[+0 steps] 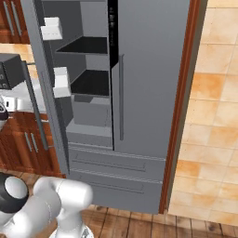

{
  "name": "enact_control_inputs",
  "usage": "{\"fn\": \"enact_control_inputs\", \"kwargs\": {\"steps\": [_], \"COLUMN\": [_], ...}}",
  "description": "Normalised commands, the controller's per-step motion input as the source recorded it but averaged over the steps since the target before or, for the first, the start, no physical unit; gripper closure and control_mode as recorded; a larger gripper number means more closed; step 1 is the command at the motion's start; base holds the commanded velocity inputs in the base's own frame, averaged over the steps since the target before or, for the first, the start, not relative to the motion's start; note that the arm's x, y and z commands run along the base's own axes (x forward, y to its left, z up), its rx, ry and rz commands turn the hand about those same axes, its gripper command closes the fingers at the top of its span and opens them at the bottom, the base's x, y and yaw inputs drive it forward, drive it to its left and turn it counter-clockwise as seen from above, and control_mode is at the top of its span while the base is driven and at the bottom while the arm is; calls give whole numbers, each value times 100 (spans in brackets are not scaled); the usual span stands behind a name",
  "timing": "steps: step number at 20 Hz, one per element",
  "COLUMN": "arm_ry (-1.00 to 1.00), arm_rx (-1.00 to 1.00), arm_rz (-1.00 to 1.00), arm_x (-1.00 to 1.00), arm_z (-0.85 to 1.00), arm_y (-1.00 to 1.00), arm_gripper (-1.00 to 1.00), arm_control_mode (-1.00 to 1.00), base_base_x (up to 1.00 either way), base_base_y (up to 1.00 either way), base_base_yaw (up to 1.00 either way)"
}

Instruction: Take the lemon wedge from the fridge and place it on the plate with fish on the dining counter.

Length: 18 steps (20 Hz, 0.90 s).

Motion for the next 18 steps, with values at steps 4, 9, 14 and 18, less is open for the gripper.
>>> {"fn": "enact_control_inputs", "kwargs": {"steps": [4,9,14,18], "arm_ry": [0,7,20,7], "arm_rx": [-2,0,0,0], "arm_rz": [-23,-28,-13,7], "arm_x": [-100,-88,-14,-12], "arm_z": [34,42,48,29], "arm_y": [-76,-100,-100,-100], "arm_gripper": [-100,-100,-100,-100], "arm_control_mode": [-100,-100,-100,-100], "base_base_x": [0,0,0,0], "base_base_y": [0,0,0,0], "base_base_yaw": [0,0,0,0]}}
